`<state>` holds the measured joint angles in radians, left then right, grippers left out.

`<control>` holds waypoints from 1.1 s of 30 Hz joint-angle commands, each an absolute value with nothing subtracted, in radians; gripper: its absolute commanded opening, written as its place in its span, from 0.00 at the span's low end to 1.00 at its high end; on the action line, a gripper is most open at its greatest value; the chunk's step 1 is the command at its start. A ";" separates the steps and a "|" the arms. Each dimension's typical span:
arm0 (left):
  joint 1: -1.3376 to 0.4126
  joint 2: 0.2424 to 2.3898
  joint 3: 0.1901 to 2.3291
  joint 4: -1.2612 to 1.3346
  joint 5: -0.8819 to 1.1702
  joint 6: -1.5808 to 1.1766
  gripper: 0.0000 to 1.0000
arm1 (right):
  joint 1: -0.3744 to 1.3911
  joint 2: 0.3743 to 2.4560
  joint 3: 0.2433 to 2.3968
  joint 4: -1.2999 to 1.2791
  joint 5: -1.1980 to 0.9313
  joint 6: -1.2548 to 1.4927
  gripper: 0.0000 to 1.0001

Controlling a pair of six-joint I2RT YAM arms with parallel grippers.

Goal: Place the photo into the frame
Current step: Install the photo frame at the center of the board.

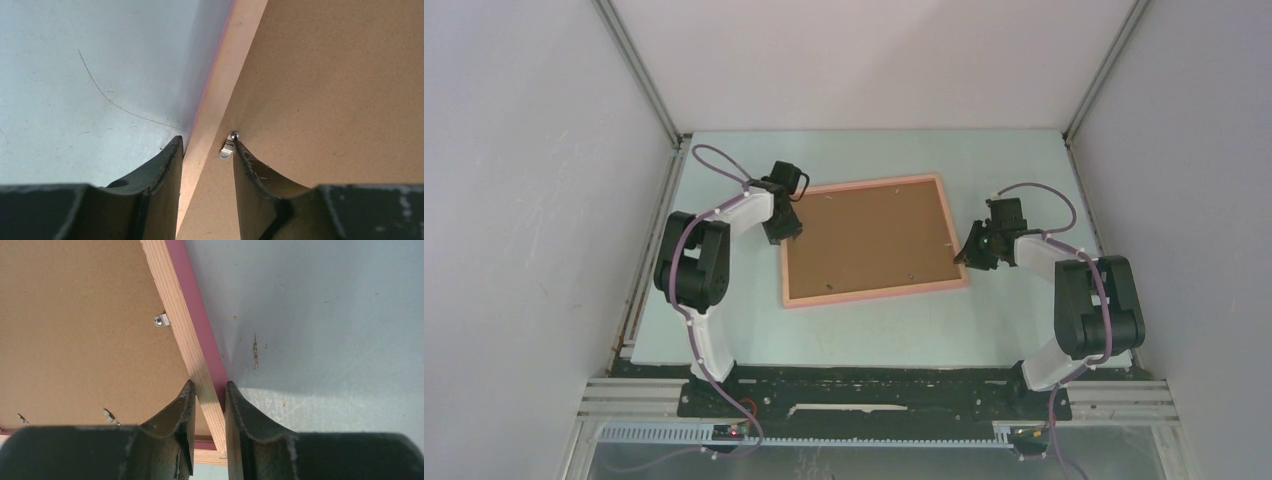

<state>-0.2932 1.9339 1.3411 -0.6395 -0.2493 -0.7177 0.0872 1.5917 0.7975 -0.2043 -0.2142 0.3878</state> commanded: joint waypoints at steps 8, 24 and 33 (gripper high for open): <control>-0.267 1.954 1.324 -0.664 -0.320 -0.632 0.17 | 0.066 1.592 0.781 -0.149 -0.220 0.441 0.00; -0.109 1.758 1.027 -0.295 0.007 -0.758 0.00 | 0.056 1.597 0.779 -0.140 -0.245 0.439 0.00; -0.115 1.651 0.954 -0.296 0.043 -0.718 0.07 | 0.057 1.599 0.779 -0.133 -0.255 0.439 0.00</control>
<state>-0.1257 1.7569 1.0233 -0.2848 0.0422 -0.7486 0.0681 1.5936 0.7841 -0.1761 -0.2661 0.3931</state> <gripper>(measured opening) 0.299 0.295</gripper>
